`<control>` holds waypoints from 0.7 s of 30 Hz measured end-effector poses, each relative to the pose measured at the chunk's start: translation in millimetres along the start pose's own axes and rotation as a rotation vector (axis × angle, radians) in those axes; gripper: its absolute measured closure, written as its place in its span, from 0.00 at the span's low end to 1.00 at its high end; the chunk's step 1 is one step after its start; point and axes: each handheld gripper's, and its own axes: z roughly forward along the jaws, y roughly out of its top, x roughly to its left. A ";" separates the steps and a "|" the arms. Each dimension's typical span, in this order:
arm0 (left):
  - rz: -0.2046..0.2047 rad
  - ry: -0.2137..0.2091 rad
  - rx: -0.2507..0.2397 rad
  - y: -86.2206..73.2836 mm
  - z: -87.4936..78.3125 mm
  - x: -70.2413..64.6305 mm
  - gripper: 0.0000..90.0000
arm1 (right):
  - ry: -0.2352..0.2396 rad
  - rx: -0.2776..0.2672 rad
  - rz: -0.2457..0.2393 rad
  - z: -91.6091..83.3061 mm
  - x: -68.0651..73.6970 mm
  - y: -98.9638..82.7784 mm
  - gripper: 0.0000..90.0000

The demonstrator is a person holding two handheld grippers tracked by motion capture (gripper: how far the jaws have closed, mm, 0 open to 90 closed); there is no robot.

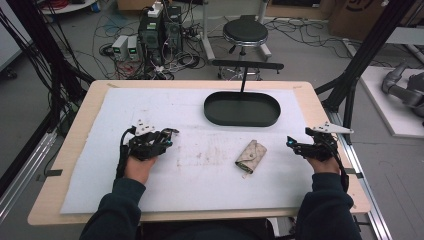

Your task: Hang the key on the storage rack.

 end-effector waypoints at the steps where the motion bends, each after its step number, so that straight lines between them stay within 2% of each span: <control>1: -0.003 -0.007 -0.015 1.1 -0.1 1.2 0.54 | -0.002 0.003 0.001 0.0 0.1 0.0 0.19; 4: -0.008 -0.018 -0.021 4.1 -0.2 4.3 0.54 | -0.001 0.004 0.000 -0.1 0.5 0.0 0.19; 10: -0.006 -0.048 -0.064 18.0 -4.8 6.9 0.54 | -0.001 0.005 -0.001 1.1 1.1 0.3 0.19; 13: 0.008 -0.055 -0.078 28.1 -5.2 5.2 0.54 | 0.001 0.004 -0.002 1.6 1.3 0.4 0.19; 16: 0.006 -0.082 -0.113 41.5 -5.0 1.0 0.54 | 0.003 0.005 -0.004 1.9 1.8 0.8 0.19; 17: 0.006 -0.082 -0.113 41.5 -5.0 1.0 0.54 | 0.003 0.005 -0.004 1.9 1.8 0.8 0.19; 21: 0.028 -0.125 -0.151 73.5 -3.4 -9.7 0.54 | 0.004 0.002 0.004 2.1 1.0 0.9 0.19</control>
